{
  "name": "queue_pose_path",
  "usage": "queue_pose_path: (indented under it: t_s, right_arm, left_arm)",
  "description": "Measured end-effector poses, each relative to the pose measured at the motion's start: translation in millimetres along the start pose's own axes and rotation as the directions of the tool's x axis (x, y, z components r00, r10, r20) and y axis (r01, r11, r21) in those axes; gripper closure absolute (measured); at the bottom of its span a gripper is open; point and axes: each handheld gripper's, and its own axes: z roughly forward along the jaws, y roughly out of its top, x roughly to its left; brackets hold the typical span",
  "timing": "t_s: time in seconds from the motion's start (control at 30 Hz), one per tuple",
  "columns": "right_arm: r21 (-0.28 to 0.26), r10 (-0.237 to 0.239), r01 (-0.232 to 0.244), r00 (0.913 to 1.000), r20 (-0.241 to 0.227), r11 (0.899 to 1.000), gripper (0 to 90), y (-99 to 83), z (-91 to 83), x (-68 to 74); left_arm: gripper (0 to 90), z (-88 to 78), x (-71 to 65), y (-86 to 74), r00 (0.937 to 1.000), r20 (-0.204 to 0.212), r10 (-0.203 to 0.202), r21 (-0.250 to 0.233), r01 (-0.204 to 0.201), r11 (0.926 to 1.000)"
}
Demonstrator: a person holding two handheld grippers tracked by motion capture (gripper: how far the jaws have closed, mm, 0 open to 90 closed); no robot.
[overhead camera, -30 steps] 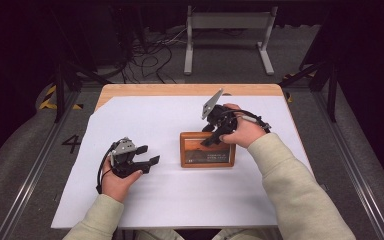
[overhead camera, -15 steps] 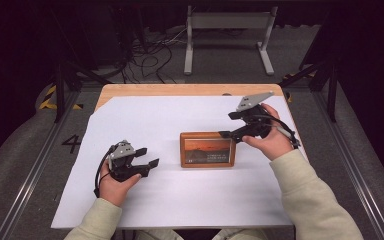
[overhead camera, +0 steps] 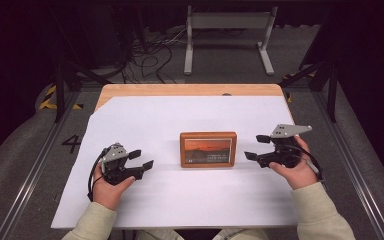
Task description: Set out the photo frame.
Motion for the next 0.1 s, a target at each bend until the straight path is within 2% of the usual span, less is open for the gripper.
queue_pose_path:
  t_s: [0.03,0.1]
  right_arm:
    - [-0.010,0.013,-0.013,0.9999,0.009,1.000,21.2,-6.0,-0.9,-1.9]
    - [-0.019,0.028,-0.027,0.9993,0.027,0.999,22.2,-14.5,-1.2,-5.0]
  left_arm:
    - [34.6,0.4,-1.4,-0.1,1.0000,0.002,-0.010,0.002,0.010,1.0000]
    - [34.6,0.9,-1.5,0.9,1.0000,0.005,0.002,-0.001,-0.002,1.0000]
